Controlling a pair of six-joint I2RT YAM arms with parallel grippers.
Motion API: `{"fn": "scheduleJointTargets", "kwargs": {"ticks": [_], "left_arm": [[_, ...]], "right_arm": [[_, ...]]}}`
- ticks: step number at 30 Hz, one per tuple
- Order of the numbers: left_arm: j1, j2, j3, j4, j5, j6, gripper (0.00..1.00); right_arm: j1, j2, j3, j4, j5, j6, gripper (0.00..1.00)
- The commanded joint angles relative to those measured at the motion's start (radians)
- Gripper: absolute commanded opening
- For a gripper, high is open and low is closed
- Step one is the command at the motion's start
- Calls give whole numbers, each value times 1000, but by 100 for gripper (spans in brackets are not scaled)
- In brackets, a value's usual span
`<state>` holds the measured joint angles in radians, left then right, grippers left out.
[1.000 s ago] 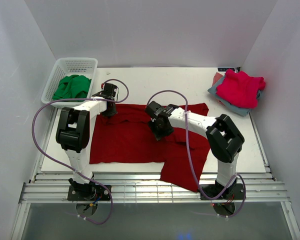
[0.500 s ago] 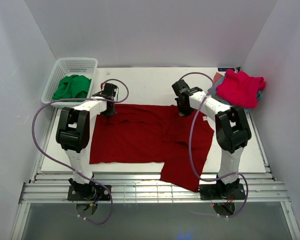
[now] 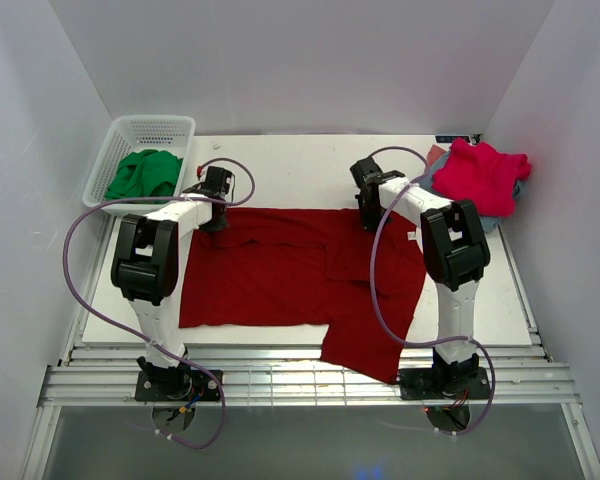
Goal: Fold and stack the t-shirts
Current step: Fold the flattened tshirt in 1/3 of the way
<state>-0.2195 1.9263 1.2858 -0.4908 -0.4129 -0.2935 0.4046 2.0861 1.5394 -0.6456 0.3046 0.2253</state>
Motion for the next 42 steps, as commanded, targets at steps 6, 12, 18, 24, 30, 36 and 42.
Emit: {"fn": "scheduleJointTargets", "kwargs": {"ticks": [6,12,18,24,30,36,42], "left_arm": [[132,-67,-97,3,-90,-33,0],[218,-96,-115,12,-133,-38,0],[293,-131,-72,-3,-132,-68,0],[247,-170,23,76,104,-110,0],[193,-130,78,205,312,-122,0],[192,-17,171,185,405,-121,37],[192,98,236,172,473,-102,41]], "right_arm": [[-70,88,-5,-45,19,0,8],[-89,92,-7,-49,22,-12,8],[-95,98,-13,-49,24,-18,8],[-93,103,-9,-51,22,-30,8],[-95,100,-10,-54,4,-35,8],[-93,92,-28,-46,-12,-37,8],[-95,83,-51,-37,-16,-37,8]]}}
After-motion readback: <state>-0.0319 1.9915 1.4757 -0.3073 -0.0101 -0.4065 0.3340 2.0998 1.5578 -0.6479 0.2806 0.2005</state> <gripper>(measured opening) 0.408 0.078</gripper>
